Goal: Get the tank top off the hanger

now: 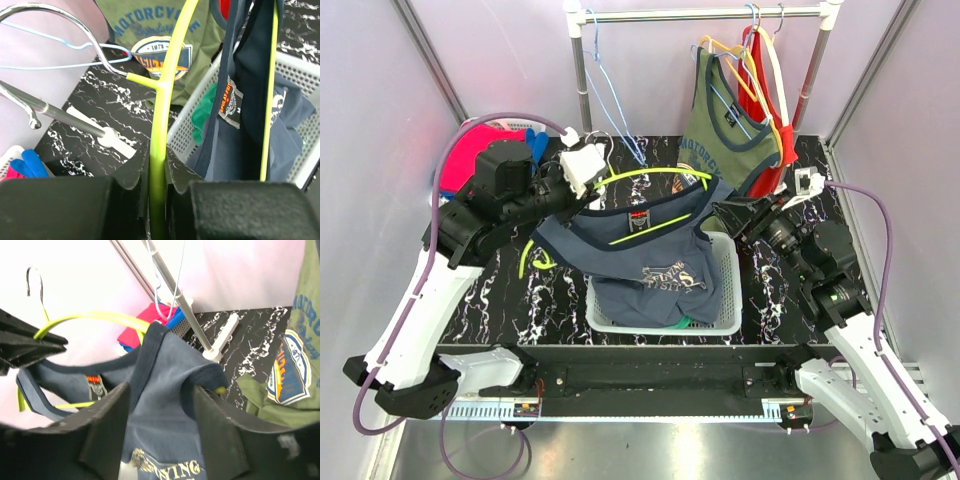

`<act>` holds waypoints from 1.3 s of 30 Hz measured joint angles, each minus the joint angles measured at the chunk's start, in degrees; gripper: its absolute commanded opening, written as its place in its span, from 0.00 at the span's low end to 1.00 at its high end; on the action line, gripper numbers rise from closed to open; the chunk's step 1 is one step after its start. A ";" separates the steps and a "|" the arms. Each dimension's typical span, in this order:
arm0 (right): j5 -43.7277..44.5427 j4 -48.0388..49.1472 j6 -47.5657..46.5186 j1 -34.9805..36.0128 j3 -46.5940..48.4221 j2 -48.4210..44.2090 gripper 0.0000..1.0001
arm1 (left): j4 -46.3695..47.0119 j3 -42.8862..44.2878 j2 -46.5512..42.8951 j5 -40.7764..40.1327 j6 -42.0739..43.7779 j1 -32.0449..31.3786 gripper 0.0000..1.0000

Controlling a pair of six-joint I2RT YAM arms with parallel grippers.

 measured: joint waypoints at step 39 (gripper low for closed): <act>6.01 -15.08 2.82 0.46 0.52 -2.36 0.63 | -0.61 -0.72 -0.28 0.24 1.11 -0.74 0.00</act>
